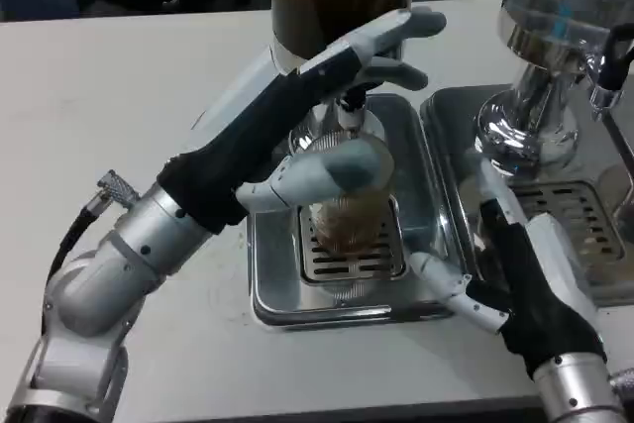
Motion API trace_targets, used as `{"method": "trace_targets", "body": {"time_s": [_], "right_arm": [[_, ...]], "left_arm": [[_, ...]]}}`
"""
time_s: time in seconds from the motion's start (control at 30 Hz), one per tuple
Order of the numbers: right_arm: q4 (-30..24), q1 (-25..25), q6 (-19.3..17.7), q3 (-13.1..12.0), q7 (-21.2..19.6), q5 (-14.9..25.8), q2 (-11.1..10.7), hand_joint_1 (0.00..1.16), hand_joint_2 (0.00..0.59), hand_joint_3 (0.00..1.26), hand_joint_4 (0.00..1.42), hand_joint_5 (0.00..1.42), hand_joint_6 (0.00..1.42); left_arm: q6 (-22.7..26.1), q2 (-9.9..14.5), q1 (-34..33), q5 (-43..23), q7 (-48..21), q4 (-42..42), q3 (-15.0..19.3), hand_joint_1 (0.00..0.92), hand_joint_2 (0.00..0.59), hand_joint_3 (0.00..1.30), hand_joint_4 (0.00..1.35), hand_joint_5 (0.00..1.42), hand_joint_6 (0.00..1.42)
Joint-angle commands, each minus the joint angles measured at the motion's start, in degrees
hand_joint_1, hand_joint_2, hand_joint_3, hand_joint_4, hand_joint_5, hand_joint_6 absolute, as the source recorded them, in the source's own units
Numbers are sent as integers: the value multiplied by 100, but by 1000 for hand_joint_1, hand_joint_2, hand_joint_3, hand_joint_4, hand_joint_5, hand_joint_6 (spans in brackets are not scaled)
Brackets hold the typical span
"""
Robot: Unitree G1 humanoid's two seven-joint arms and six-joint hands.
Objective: Grasp the cup under the faucet to collect the drink, then remove the cup.
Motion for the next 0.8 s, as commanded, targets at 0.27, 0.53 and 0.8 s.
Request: {"method": "trace_targets", "body": {"time_s": [0.27, 0.53, 0.8], "right_arm": [[876, -791, -377, -415, 766, 955, -8, 678, 205, 0, 0, 0, 0], [1770, -1181, -1082, -480, 625, 1166, 267, 714, 195, 0, 0, 0, 0], [2415, -1570, -1407, -479, 713, 1241, 422, 722, 192, 0, 0, 0, 0]], "left_arm": [[-49, 24, 67, 64, -78, -14, -143, 0, 90, 163, 81, 296, 250], [-41, 5, 29, 60, -92, -1, -185, 0, 91, 174, 91, 296, 253], [17, 32, -11, 46, -65, 20, -148, 0, 91, 187, 101, 296, 254]]}}
